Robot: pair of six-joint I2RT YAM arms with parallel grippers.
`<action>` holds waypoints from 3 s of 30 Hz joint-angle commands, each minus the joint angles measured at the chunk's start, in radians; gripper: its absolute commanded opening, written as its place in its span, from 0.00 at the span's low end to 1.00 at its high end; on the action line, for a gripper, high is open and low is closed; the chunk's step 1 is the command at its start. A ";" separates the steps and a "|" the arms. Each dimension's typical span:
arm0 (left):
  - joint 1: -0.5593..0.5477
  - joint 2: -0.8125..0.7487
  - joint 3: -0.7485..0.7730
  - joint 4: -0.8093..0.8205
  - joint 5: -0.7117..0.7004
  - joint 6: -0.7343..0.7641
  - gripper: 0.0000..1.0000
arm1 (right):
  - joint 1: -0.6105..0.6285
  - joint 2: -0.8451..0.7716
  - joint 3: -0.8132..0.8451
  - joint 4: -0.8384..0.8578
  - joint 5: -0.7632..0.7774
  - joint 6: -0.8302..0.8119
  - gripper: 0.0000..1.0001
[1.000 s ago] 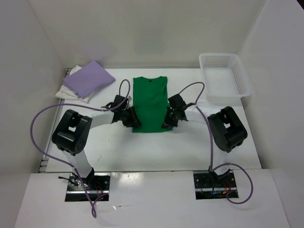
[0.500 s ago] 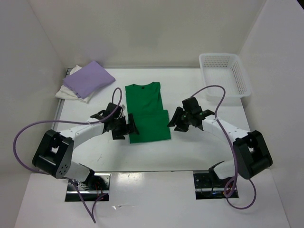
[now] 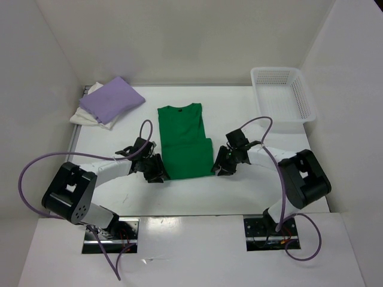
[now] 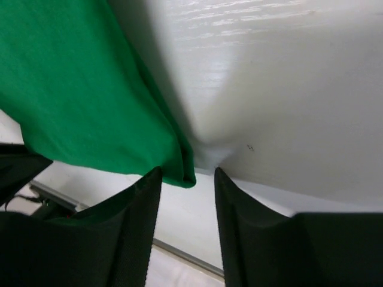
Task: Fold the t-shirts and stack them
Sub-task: Grab one side of the 2/3 rectangular tshirt with both arms, then fold the long partially folded tshirt into a neat square, then smooth out wrinkles on the folded tshirt
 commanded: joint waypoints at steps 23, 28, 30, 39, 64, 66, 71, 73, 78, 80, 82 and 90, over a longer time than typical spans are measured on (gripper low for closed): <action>0.002 -0.194 -0.019 -0.085 -0.235 0.004 0.00 | 0.161 -0.075 -0.051 0.005 -0.006 0.061 0.00; 0.002 -0.295 0.044 -0.222 -0.226 0.015 0.00 | 0.161 -0.187 0.030 -0.136 0.036 0.075 0.00; 0.022 -0.326 0.097 -0.266 -0.226 0.034 0.00 | 0.161 -0.198 0.120 -0.171 0.046 0.061 0.00; 0.158 0.037 0.576 -0.244 -0.232 0.195 0.00 | -0.043 0.107 0.598 -0.231 0.046 -0.132 0.00; 0.292 0.670 1.290 -0.113 -0.159 0.166 0.40 | -0.158 0.848 1.626 -0.431 0.017 -0.226 0.38; 0.234 0.602 1.143 -0.078 -0.137 0.166 0.40 | -0.115 0.712 1.379 -0.304 0.017 -0.226 0.26; 0.108 0.547 0.842 0.042 -0.056 0.126 0.40 | -0.070 0.552 0.980 -0.147 -0.081 -0.181 0.04; 0.097 0.547 0.712 0.097 -0.022 0.098 0.40 | -0.060 0.552 0.912 -0.102 -0.094 -0.169 0.01; 0.097 0.537 0.558 0.160 0.000 0.055 0.39 | -0.060 0.564 0.782 -0.064 -0.088 -0.169 0.00; 0.097 0.527 0.520 0.188 0.009 0.041 0.39 | -0.060 0.575 0.748 -0.055 -0.088 -0.169 0.00; 0.097 0.498 0.472 0.197 0.029 0.031 0.39 | -0.060 0.575 0.734 -0.054 -0.097 -0.169 0.00; 0.120 0.220 0.420 0.186 0.021 0.009 0.62 | -0.060 0.468 0.705 -0.074 -0.092 -0.189 0.05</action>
